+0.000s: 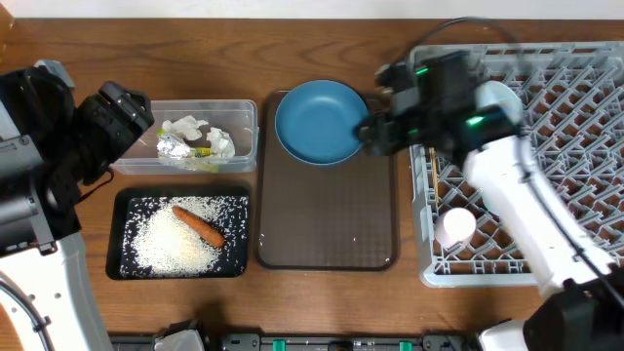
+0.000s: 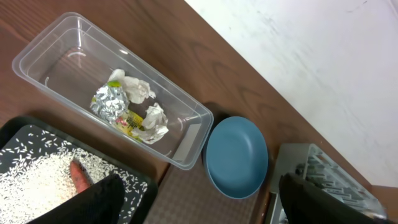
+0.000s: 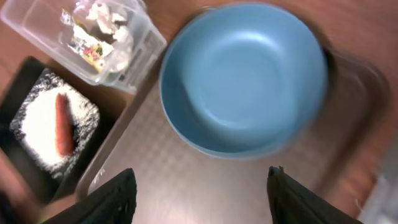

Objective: Sort waste into correct bins and load items into the dishwasher rack
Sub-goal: 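Move the right gripper left to the blue plate's edge on the tray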

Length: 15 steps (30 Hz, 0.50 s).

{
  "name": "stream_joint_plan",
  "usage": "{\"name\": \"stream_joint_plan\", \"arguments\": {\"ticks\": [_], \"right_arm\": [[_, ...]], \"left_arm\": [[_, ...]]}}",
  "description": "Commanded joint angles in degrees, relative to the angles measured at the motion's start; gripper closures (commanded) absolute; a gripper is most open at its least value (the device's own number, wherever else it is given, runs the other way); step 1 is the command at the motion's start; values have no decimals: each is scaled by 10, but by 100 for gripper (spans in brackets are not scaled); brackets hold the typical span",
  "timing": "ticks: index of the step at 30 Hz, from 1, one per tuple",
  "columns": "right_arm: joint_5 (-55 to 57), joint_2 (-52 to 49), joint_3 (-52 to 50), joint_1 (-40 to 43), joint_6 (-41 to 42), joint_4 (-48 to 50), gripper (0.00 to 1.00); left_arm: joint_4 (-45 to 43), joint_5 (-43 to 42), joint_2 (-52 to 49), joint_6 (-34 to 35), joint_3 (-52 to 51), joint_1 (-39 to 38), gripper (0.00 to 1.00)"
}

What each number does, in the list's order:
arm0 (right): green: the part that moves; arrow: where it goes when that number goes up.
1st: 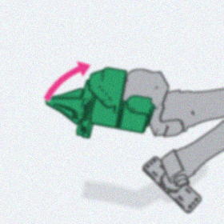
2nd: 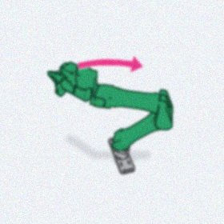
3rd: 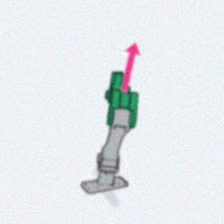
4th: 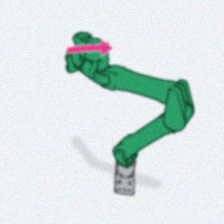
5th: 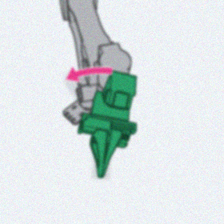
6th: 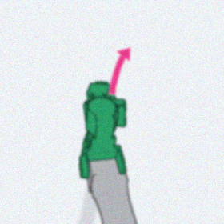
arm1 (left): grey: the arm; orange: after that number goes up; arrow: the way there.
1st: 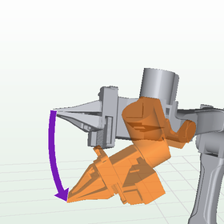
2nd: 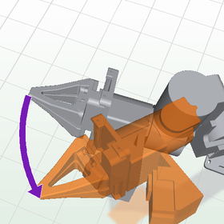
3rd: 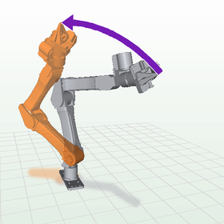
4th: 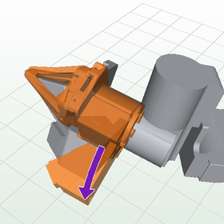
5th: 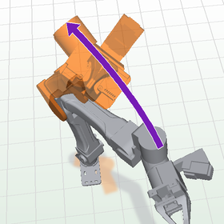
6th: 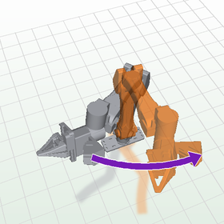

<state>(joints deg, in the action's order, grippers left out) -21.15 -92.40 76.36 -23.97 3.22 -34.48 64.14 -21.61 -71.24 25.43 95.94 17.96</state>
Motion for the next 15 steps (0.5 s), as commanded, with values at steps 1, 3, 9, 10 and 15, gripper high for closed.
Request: {"name": "stream_joint_plan", "arguments": {"ticks": [1, 3, 9, 10, 15], "right_arm": [[146, -5, -33, -73, 5, 61, 37], [218, -13, -55, -112, 0, 114, 38], [306, -71, -82, -182, -18, 196, 33], [306, -87, -82, -186, -18, 205, 33], [269, -168, -82, -193, -16, 246, 35]], "left_arm": [[1, 5, 1, -8, 3, 2, 18], [1, 5, 1, -8, 3, 2, 18], [1, 5, 1, -8, 3, 2, 18], [1, 5, 1, -8, 3, 2, 18], [1, 5, 1, -8, 3, 2, 18]]}}
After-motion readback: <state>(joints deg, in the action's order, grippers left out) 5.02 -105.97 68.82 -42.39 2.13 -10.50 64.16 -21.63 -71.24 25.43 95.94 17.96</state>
